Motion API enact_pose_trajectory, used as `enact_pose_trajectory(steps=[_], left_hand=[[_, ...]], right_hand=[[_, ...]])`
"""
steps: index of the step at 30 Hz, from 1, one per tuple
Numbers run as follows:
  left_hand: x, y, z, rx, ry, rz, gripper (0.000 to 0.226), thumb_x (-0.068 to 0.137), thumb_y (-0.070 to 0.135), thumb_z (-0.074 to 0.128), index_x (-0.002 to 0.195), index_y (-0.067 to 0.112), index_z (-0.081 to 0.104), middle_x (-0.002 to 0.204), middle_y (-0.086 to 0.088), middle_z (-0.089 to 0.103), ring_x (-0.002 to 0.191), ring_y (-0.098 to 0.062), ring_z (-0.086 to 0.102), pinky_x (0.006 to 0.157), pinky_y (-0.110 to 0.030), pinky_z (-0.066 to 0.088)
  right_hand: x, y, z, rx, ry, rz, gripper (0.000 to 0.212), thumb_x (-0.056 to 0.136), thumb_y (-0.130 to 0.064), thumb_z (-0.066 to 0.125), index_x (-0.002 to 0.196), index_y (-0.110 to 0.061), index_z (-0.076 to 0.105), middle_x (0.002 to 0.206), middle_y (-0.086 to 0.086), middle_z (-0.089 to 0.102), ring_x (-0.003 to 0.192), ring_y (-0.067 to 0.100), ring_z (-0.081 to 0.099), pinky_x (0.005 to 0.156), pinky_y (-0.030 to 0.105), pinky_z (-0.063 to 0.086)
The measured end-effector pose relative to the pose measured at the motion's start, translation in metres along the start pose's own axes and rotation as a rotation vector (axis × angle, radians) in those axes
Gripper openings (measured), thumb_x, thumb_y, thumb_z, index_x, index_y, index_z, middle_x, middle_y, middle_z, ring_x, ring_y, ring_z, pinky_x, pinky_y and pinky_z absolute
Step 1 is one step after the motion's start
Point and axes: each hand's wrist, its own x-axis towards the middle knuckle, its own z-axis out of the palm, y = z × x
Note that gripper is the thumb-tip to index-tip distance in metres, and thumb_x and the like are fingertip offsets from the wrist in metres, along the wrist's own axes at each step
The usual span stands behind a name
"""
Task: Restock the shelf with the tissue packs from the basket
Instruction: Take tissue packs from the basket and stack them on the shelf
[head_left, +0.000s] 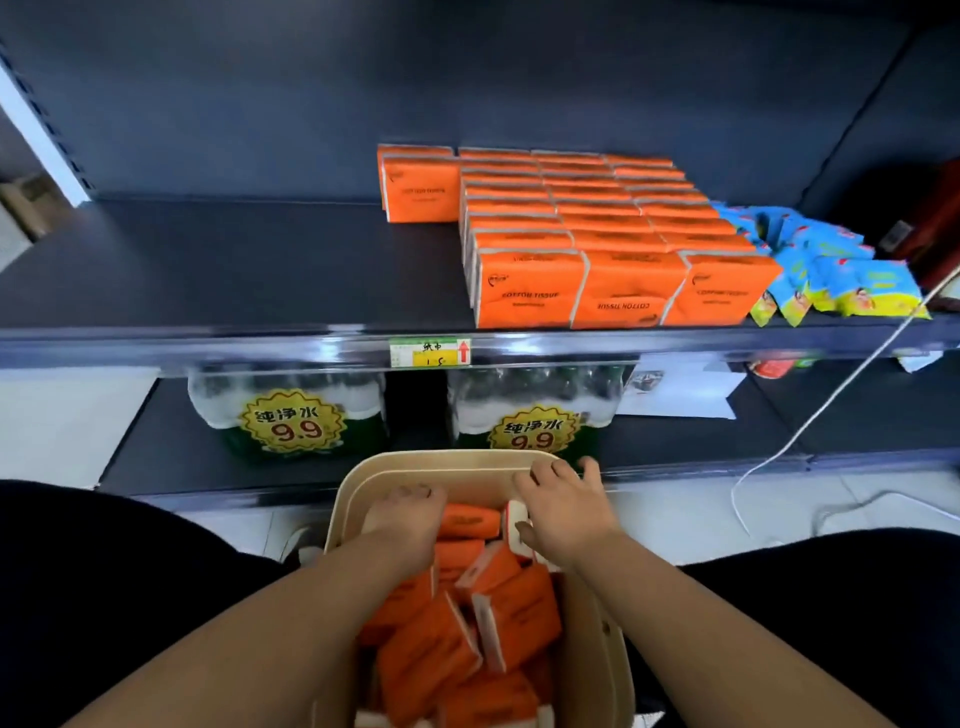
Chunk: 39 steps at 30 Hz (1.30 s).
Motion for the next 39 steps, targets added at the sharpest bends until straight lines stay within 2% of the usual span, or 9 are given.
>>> enact_pose_trajectory(steps=[7,10,13,17,20,22,25,29,39], left_hand=[[0.004,-0.002,0.042,-0.151,-0.050,-0.031,0.067,0.090,0.027,0.052,0.149,0.017,0.022,0.145,-0.008,0.039,0.130,-0.031,0.042,0.104,-0.042,0.040],[0.003,0.007,0.057,-0.207,-0.061,-0.006,0.055,0.091,0.025,0.052,0.142,0.022,0.031,0.143,-0.007,0.042,0.126,-0.030,0.045,0.100,-0.042,0.040],[0.007,0.018,0.066,-0.233,-0.058,0.042,0.053,0.090,0.024,0.055,0.139,0.024,0.035,0.143,-0.006,0.043,0.126,-0.028,0.045,0.103,-0.042,0.041],[0.012,0.030,0.073,-0.202,-0.053,0.070,0.054,0.090,0.024,0.057,0.140,0.024,0.037,0.145,-0.004,0.042,0.135,-0.028,0.037,0.112,-0.042,0.029],[0.014,0.034,0.074,-0.174,-0.085,0.068,0.057,0.087,0.025,0.058,0.140,0.024,0.036,0.146,-0.003,0.041,0.136,-0.029,0.034,0.113,-0.046,0.022],[0.018,0.035,0.075,-0.175,-0.109,0.081,0.057,0.086,0.029,0.060,0.138,0.024,0.037,0.145,-0.003,0.042,0.134,-0.030,0.034,0.110,-0.046,0.023],[0.025,0.038,0.077,-0.208,-0.134,0.090,0.057,0.086,0.035,0.061,0.137,0.024,0.038,0.144,-0.004,0.043,0.133,-0.031,0.034,0.106,-0.046,0.026],[0.031,0.043,0.082,-0.244,-0.154,0.074,0.058,0.087,0.039,0.060,0.138,0.024,0.038,0.145,-0.003,0.041,0.134,-0.028,0.036,0.106,-0.045,0.026],[0.041,0.045,0.094,-0.319,-0.208,0.054,0.059,0.081,0.045,0.061,0.133,0.024,0.041,0.138,-0.002,0.047,0.130,-0.023,0.042,0.102,-0.043,0.027]], right_hand=[[0.005,-0.001,0.051,0.115,-0.133,0.050,0.048,0.093,-0.039,0.048,0.137,-0.024,0.037,0.141,0.005,0.042,0.131,0.029,0.036,0.109,0.055,0.017],[0.006,-0.003,0.063,0.157,-0.183,0.062,0.048,0.091,-0.037,0.049,0.137,-0.026,0.038,0.144,0.004,0.041,0.132,0.029,0.035,0.110,0.055,0.015],[0.008,-0.007,0.069,0.128,-0.196,0.044,0.042,0.094,-0.028,0.044,0.136,-0.025,0.039,0.140,0.005,0.044,0.130,0.030,0.037,0.107,0.054,0.019],[0.007,-0.011,0.076,0.088,-0.254,0.031,0.041,0.098,-0.015,0.032,0.138,-0.021,0.037,0.138,0.009,0.043,0.131,0.032,0.034,0.107,0.056,0.019],[0.005,-0.012,0.080,0.076,-0.343,0.011,0.042,0.101,-0.016,0.029,0.142,-0.020,0.033,0.142,0.010,0.038,0.134,0.032,0.029,0.110,0.059,0.015],[0.003,-0.014,0.083,0.065,-0.382,-0.018,0.042,0.101,-0.019,0.031,0.143,-0.020,0.032,0.144,0.009,0.036,0.136,0.031,0.027,0.111,0.060,0.013],[0.002,-0.017,0.088,0.061,-0.432,-0.039,0.045,0.100,-0.013,0.032,0.144,-0.018,0.031,0.148,0.007,0.032,0.137,0.033,0.025,0.111,0.061,0.010],[0.002,-0.019,0.094,0.104,-0.519,-0.048,0.045,0.100,-0.017,0.033,0.145,-0.020,0.032,0.150,0.005,0.032,0.142,0.034,0.018,0.112,0.061,0.009],[0.003,-0.016,0.099,0.152,-0.537,-0.049,0.048,0.098,-0.019,0.040,0.145,-0.022,0.031,0.150,0.004,0.035,0.143,0.030,0.020,0.113,0.059,0.009]])
